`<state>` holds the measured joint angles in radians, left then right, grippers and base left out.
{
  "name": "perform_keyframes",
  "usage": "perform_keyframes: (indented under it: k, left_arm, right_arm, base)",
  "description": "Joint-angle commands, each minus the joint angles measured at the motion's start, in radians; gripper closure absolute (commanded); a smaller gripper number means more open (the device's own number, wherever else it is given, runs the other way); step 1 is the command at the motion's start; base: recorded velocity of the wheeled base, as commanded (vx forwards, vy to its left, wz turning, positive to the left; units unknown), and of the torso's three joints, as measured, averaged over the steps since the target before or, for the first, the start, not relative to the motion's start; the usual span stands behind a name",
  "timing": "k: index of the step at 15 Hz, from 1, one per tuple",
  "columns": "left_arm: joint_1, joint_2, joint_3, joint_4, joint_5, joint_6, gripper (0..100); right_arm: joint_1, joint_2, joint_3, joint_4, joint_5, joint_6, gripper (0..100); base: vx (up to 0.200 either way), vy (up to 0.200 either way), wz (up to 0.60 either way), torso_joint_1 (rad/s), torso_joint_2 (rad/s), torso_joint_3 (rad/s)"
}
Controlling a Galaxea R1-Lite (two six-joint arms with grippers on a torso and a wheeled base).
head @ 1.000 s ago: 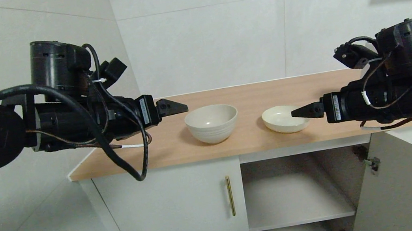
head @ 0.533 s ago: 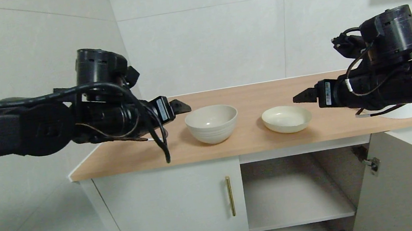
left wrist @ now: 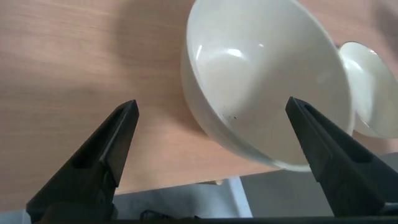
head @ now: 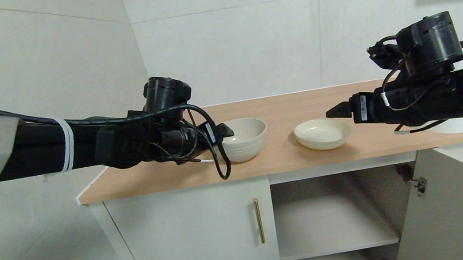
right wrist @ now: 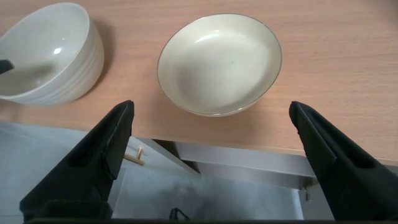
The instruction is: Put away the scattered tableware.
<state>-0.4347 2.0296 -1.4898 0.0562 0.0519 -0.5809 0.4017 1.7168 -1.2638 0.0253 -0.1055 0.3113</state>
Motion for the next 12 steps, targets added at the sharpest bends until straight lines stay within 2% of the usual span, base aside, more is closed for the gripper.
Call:
perform_keyframes:
  k: [1, 8, 10, 12]
  left_arm:
    - [-0.001, 0.011, -0.001, 0.001, 0.002, -0.001, 100]
    - [-0.001, -0.038, 0.008, 0.002, 0.0, -0.002, 100]
    - [-0.001, -0.074, 0.033, 0.002, -0.004, -0.002, 100]
    - [-0.001, -0.12, 0.071, 0.001, -0.021, -0.001, 100]
  right_arm:
    - [0.0, 0.0, 0.0, 0.001, 0.0, -0.001, 0]
    - [-0.015, 0.027, -0.02, 0.008, -0.003, -0.001, 0]
    - [-0.03, 0.078, -0.046, 0.011, -0.048, 0.002, 0]
    - [-0.043, 0.181, -0.103, 0.013, -0.145, 0.028, 0]
  base:
    - [0.0, 0.0, 0.0, 0.0, 0.0, 0.0]
    - [0.0, 0.0, 0.0, 0.0, 0.0, 0.0]
    - [0.0, 0.0, 0.0, 0.0, 0.0, 0.0]
    - [0.0, 0.0, 0.0, 0.0, 0.0, 0.0]
